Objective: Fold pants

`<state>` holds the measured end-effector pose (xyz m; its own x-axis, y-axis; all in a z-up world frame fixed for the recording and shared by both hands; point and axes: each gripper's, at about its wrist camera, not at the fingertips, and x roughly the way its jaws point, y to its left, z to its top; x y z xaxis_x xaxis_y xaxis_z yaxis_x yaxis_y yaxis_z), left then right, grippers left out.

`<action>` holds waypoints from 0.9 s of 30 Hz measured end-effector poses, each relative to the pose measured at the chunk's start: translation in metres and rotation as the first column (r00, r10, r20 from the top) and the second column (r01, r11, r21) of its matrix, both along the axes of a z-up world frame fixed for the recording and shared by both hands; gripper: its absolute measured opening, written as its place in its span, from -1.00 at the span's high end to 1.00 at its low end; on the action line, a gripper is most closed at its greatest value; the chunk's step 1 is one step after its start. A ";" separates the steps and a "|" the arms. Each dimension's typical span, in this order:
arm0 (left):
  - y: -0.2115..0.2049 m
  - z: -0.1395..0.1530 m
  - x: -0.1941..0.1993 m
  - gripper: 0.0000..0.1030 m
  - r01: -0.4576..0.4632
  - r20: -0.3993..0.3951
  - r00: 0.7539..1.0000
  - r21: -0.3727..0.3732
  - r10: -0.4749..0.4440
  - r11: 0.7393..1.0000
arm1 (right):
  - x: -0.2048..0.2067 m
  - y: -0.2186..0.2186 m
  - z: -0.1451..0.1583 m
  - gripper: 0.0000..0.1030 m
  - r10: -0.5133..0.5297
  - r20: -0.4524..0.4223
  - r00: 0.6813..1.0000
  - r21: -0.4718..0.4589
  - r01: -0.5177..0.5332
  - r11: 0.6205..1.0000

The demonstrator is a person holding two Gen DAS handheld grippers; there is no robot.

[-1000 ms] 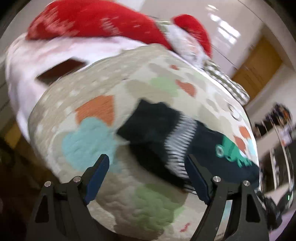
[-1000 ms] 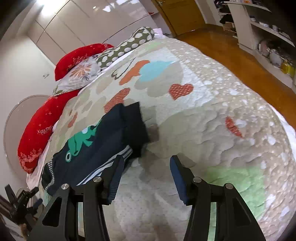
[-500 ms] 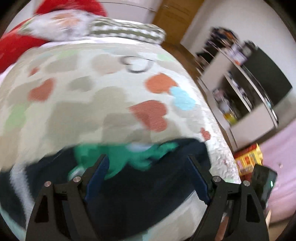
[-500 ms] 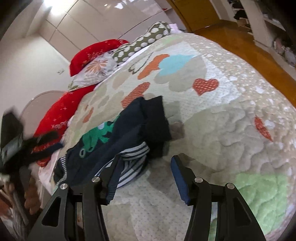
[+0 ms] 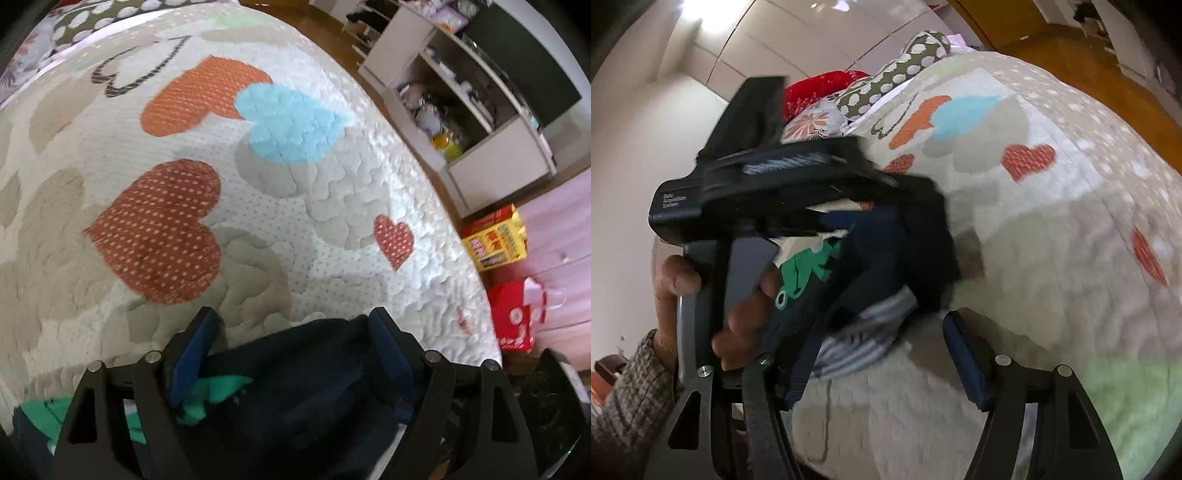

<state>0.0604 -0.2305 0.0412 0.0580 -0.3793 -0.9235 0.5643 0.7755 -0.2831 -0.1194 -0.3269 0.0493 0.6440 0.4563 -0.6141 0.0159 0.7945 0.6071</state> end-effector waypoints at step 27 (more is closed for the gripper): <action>0.284 0.080 -0.089 -0.08 -0.549 0.162 0.764 -0.346 0.625 0.761 | 0.042 0.168 0.056 0.51 0.314 0.086 0.946 -0.370 -0.262 0.891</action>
